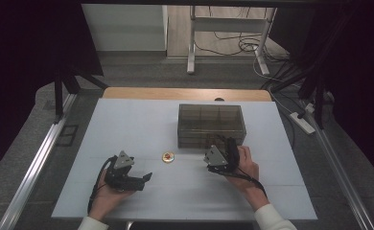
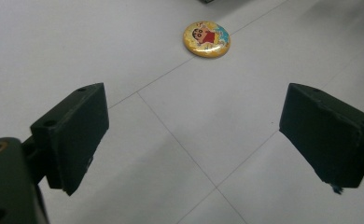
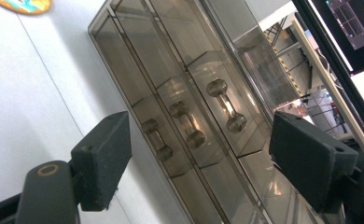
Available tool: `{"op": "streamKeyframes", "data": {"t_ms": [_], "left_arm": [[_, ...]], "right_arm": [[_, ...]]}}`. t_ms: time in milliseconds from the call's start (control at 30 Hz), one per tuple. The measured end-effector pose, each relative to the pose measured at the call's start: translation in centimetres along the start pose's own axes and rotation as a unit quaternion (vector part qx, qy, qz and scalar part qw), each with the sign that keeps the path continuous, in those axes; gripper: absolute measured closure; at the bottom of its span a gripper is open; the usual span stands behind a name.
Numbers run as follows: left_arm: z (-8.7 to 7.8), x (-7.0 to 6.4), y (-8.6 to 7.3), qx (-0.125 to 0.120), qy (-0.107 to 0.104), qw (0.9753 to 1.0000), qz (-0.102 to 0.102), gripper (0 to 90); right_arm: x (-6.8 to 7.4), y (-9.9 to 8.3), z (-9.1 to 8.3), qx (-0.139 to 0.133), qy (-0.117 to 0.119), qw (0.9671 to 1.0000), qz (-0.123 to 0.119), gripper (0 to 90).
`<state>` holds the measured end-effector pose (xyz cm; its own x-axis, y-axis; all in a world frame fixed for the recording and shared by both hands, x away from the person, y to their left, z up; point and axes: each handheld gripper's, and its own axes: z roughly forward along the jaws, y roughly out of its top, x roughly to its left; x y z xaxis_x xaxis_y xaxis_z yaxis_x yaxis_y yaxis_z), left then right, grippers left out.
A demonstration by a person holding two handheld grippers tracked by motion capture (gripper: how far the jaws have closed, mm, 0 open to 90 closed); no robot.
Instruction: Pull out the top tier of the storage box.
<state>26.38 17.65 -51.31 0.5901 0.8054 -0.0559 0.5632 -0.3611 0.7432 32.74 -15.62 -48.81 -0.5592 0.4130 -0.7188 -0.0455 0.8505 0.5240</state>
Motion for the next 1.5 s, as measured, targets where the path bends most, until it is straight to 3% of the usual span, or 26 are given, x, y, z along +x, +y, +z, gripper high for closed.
{"op": "streamKeyframes", "data": {"t_ms": [967,1500], "left_arm": [[0.0,0.0,0.0,0.001,0.002,1.0,0.001,8.9],[0.1,0.0,0.0,0.003,0.003,1.0,0.003,8.9]], "right_arm": [[0.4,-0.2,1.0,0.007,-0.043,0.9982,-0.041,40.9],[0.6,-0.3,1.6,0.024,-0.061,0.9961,-0.059,50.2]]}}
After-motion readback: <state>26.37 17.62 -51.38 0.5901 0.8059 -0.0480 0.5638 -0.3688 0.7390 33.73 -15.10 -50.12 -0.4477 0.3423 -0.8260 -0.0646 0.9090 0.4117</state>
